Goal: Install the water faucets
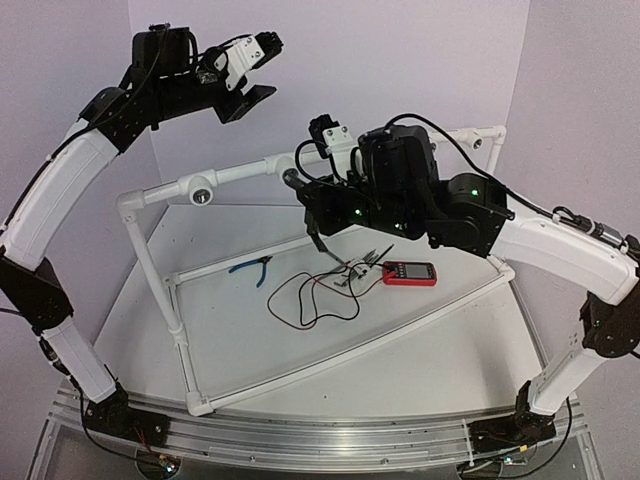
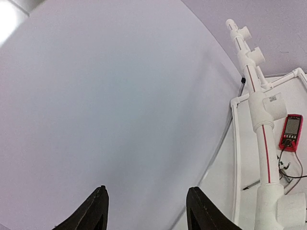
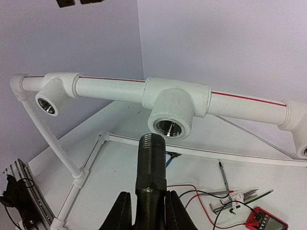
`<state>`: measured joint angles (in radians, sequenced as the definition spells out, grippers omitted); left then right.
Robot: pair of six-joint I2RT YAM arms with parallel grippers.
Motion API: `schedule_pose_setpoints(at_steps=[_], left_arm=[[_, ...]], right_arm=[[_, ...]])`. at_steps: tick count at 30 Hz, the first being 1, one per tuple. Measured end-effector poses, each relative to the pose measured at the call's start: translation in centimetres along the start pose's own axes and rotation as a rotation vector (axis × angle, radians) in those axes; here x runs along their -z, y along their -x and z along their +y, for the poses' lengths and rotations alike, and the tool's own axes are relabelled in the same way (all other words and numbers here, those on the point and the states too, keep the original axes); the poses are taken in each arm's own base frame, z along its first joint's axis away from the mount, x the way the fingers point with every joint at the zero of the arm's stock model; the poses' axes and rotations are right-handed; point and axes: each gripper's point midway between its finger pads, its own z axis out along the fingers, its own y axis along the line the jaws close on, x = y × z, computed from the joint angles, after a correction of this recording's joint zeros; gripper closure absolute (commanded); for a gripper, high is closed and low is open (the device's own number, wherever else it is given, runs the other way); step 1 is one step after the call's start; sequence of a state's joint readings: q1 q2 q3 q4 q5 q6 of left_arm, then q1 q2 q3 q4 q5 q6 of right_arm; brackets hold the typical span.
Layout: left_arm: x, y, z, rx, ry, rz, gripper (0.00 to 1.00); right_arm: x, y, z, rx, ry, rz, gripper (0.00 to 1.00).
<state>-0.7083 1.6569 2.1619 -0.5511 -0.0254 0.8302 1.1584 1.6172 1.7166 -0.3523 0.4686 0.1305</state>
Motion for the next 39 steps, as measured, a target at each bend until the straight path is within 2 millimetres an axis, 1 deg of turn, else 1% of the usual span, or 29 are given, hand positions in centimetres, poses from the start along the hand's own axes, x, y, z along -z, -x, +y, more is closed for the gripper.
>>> schedule_pose_setpoints(at_steps=[1,3,5,6,9,13,17,26,32,36,39], left_arm=[[-0.4,-0.9,-0.1,0.038,-0.016,0.029,0.42],[-1.1,-2.8,-1.0,0.116,-0.074,0.087,0.4],[-1.2,-4.7,-2.6,0.192,-0.152,0.147,0.39],[-1.1,-5.3,-3.5,0.222,-0.187,0.169,0.39],[-0.6,-6.0,-5.6,0.304,-0.277,0.209,0.39],[-0.2,-6.1,-6.9,0.366,-0.323,0.232,0.41],[-0.1,-6.4,-7.1,0.407,-0.324,0.252,0.42],[-0.3,-7.4,-6.2,0.439,-0.273,0.291,0.43],[-0.5,-8.5,-5.6,0.438,-0.242,0.316,0.43],[-0.9,-9.4,-6.3,0.439,-0.251,0.34,0.43],[-1.1,-10.2,-7.2,0.444,-0.269,0.361,0.43]], right_arm=[[-0.2,0.1,0.0,0.016,-0.011,0.0,1.0],[-0.5,0.4,0.0,0.041,-0.031,-0.007,1.0],[-0.7,0.7,-0.1,0.059,-0.05,-0.014,1.0],[-0.7,0.9,-0.2,0.066,-0.059,-0.018,1.0],[-0.8,1.3,-0.5,0.081,-0.085,-0.027,1.0],[-1.1,1.2,-1.0,0.096,-0.119,-0.025,1.0],[-1.1,0.9,-1.3,0.1,-0.134,-0.016,1.0],[-1.1,0.4,-1.3,0.098,-0.145,0.001,1.0],[-2.1,-0.7,-1.1,0.112,-0.149,0.026,1.0],[-2.7,-1.2,-0.6,0.13,-0.148,0.044,1.0],[-2.8,-1.0,-0.4,0.134,-0.146,0.041,1.0]])
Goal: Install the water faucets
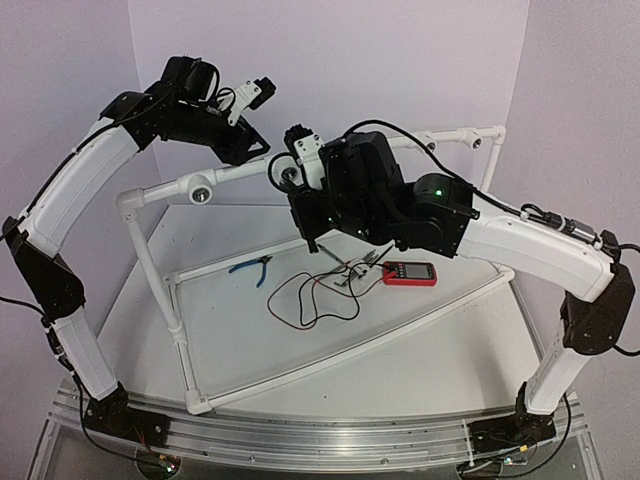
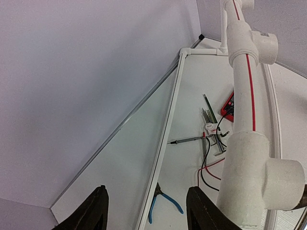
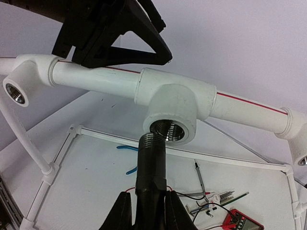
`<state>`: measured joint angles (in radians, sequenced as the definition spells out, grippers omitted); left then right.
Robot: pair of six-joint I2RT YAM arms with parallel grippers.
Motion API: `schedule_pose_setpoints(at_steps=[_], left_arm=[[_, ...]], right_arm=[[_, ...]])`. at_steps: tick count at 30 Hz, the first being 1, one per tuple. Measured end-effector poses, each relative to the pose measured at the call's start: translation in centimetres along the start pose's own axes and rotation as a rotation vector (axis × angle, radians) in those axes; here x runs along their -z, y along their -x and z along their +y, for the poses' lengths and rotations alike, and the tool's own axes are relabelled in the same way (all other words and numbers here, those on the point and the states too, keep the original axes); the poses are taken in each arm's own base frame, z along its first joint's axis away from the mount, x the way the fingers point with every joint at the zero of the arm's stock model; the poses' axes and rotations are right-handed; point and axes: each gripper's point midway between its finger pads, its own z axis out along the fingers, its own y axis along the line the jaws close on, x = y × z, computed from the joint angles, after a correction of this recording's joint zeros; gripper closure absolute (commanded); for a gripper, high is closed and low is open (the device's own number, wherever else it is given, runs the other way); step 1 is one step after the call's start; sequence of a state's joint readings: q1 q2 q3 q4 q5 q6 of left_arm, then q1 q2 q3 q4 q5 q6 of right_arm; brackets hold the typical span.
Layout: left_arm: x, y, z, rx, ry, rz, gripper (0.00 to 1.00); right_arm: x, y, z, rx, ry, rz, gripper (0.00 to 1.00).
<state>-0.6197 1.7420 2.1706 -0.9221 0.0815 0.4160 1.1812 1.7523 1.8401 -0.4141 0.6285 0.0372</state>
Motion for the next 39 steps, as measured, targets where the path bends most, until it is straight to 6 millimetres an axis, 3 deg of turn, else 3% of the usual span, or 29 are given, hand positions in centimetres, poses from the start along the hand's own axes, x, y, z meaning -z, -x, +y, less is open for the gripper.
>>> schedule_pose_setpoints(at_steps=[20,39], left_arm=[[-0.3,0.3,-0.5,0.032,-0.035,-0.029,0.44],[-0.3,0.2,-1.3,0.115,-0.099,-0.044,0.48]], right_arm=[[0.8,0.9,-0.9,-0.028,-0.019,-0.027,1.0],[-0.2,1.1,-1.0,-0.02,-0.075,-0.038,1.0]])
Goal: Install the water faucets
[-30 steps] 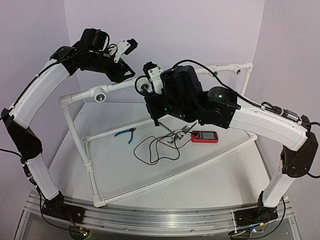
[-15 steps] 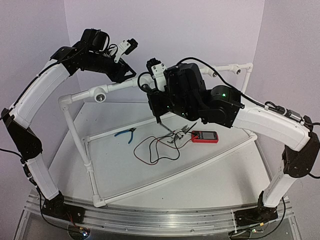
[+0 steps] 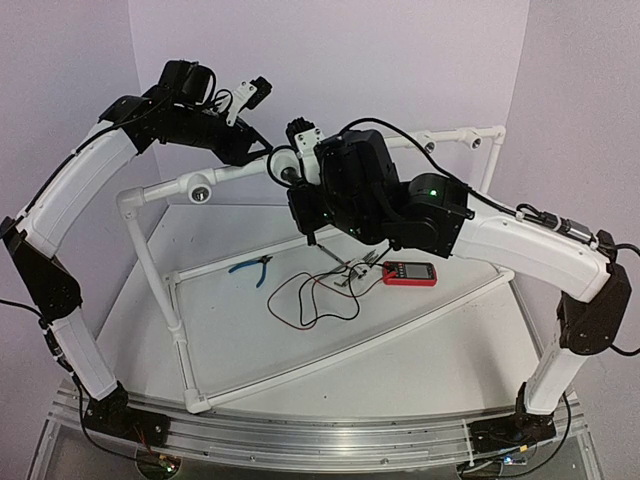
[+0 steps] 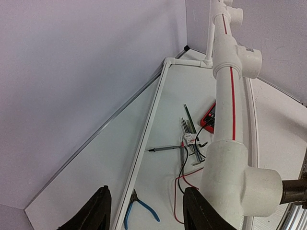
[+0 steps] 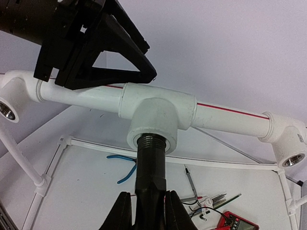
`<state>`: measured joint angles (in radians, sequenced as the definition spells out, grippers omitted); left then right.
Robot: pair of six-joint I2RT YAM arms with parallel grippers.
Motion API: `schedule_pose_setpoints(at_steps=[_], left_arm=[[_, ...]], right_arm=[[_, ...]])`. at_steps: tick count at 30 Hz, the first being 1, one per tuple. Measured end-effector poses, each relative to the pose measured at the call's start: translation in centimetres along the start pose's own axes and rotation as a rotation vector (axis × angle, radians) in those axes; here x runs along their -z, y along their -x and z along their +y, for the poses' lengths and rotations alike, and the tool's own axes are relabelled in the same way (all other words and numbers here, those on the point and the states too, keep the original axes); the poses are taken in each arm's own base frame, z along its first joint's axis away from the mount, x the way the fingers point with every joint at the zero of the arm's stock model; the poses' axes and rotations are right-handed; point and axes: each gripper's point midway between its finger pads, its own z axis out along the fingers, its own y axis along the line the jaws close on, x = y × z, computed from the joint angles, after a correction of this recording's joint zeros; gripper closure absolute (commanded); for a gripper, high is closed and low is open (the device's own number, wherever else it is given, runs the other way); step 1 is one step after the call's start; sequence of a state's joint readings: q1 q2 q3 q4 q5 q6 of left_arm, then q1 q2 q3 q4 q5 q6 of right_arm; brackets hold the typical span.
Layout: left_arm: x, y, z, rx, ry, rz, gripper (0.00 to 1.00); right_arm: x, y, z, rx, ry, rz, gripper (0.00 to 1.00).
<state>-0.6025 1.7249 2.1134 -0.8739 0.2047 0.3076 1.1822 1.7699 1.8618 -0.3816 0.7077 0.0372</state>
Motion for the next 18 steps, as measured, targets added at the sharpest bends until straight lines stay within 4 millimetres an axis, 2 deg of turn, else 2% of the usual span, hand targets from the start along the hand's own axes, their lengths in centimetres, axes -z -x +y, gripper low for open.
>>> schedule_pose_setpoints(at_steps=[10,18], left_arm=[[0.0,-0.2,0.8,0.039,0.018,-0.009,0.5],[0.1,-0.2,1.0,0.051,0.027,-0.019,0.51]], right_arm=[[-1.6,0.2,0.4,0.028,-0.137,-0.008,1.0],[-1.9,0.5,0.4,0.041,-0.169,-0.001,1.0]])
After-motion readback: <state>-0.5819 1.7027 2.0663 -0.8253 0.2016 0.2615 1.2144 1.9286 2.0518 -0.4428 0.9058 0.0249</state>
